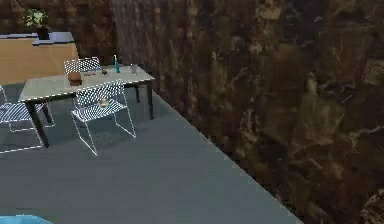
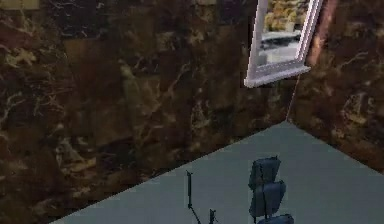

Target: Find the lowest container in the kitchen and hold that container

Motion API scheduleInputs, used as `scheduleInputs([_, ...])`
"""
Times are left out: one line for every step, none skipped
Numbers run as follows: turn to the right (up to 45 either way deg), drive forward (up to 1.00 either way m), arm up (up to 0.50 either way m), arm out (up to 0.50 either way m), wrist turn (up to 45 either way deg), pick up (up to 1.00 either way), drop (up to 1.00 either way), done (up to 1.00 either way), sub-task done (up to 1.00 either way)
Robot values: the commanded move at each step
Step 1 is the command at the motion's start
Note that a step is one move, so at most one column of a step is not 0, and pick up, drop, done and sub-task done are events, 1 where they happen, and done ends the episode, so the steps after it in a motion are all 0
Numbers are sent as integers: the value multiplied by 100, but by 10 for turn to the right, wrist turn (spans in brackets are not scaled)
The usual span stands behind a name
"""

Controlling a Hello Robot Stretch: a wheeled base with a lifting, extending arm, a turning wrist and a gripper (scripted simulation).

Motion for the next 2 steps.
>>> scheduleInputs([0, 65, 0, 0, 0, 0, 0, 0, 0])
scheduleInputs([-270, 0, 0, 0, 0, 0, 0, 0, 0])
